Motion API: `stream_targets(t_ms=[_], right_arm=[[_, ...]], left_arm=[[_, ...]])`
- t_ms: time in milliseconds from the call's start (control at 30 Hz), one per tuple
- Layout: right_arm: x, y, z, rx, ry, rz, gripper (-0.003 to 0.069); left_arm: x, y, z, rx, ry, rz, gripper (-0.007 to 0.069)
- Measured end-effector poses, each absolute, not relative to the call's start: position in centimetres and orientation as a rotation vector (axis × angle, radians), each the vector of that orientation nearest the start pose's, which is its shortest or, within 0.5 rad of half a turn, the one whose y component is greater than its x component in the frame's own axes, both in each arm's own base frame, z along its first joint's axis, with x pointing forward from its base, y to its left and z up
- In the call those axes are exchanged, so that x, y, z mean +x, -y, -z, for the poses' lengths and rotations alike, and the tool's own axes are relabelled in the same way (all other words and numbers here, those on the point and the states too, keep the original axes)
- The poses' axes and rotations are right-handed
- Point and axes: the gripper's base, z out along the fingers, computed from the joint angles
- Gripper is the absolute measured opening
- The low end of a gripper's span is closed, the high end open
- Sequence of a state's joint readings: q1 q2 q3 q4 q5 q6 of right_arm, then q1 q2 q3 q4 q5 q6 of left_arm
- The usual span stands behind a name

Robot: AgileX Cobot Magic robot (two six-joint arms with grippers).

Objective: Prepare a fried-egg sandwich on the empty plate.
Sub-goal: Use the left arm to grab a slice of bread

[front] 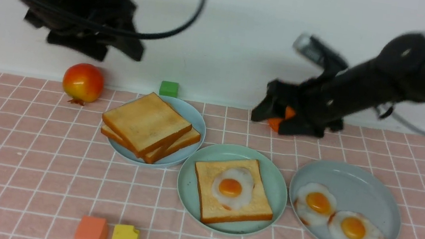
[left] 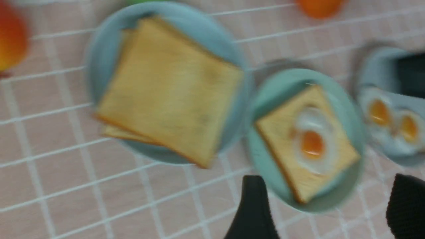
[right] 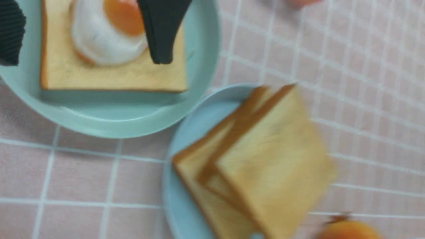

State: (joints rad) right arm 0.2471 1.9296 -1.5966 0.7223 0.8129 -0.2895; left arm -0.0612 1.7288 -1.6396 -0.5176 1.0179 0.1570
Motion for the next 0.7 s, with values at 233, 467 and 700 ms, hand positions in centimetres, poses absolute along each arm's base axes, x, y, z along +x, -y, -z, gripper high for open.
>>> stream_targets(t_ms=[233,467,700], right_arm=[[35.7,-17.6,-31.0,-0.374,-2.471,-0.874,0.0499],[32.3,-20.1,-32.9,-0.578,-2.425,-0.876,0.0459],[32.0,-20.0,-32.9,-0.607,-2.433,-0.859,0.0454]], left_arm=[[44.1,2.3,-24.8,-0.043,-2.605,0.682,0.0545],[48.4,1.2,-20.1,-0.106,-2.613,0.761,0.0545],[49.8,1.4,-18.8,-0.098,-2.628,0.819,0.054]])
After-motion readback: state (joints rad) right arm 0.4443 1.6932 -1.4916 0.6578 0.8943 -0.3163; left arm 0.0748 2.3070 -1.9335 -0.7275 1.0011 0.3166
